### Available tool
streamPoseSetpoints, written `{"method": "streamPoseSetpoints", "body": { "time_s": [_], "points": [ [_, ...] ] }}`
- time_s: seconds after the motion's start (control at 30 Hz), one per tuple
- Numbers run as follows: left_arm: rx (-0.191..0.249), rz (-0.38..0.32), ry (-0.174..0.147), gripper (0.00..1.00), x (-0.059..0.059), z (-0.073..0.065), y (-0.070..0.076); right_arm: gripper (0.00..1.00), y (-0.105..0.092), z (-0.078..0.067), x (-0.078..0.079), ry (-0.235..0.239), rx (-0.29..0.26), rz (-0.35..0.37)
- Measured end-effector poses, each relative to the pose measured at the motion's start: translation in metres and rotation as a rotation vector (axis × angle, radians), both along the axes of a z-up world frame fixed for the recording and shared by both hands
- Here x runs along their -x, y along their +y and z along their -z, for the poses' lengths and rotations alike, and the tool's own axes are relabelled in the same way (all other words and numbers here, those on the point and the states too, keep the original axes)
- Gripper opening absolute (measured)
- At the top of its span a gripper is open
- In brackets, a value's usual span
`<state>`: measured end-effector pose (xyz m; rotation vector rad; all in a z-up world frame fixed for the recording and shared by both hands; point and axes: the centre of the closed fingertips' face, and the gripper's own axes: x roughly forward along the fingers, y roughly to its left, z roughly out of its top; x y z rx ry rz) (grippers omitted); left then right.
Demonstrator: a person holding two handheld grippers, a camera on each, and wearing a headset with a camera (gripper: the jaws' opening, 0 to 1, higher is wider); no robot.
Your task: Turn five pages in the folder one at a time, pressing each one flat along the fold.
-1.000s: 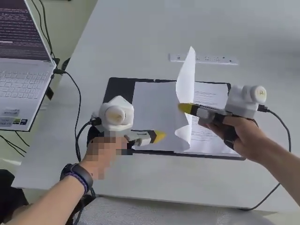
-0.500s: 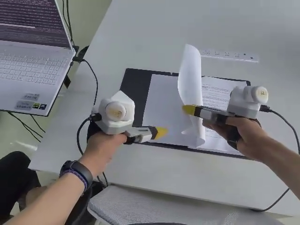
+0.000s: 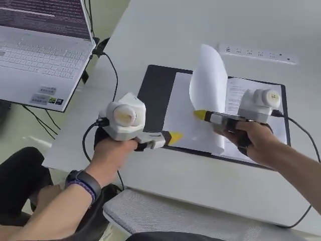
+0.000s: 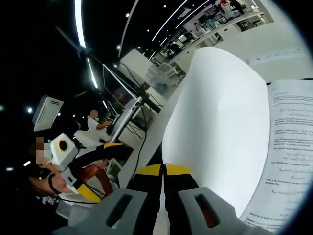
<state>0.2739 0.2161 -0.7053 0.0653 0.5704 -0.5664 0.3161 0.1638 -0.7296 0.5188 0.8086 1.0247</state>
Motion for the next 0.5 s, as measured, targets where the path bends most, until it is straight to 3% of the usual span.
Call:
{"method": "streamPoseSetpoints", "body": {
  "time_s": [0.3, 0.47, 0.5],
  "points": [
    [0.003, -0.020, 0.003, 0.85, 0.004, 0.000, 0.010, 0.00, 0.022, 0.022, 0.000, 0.055, 0.019, -0.001],
    [0.005, -0.030, 0.007, 0.85, 0.006, 0.001, 0.015, 0.00, 0.033, 0.025, 0.000, 0.092, 0.004, 0.017],
    [0.005, -0.031, 0.009, 0.85, 0.007, 0.001, 0.016, 0.00, 0.033, 0.032, -0.003, 0.096, 0.011, 0.009]
  ]
}}
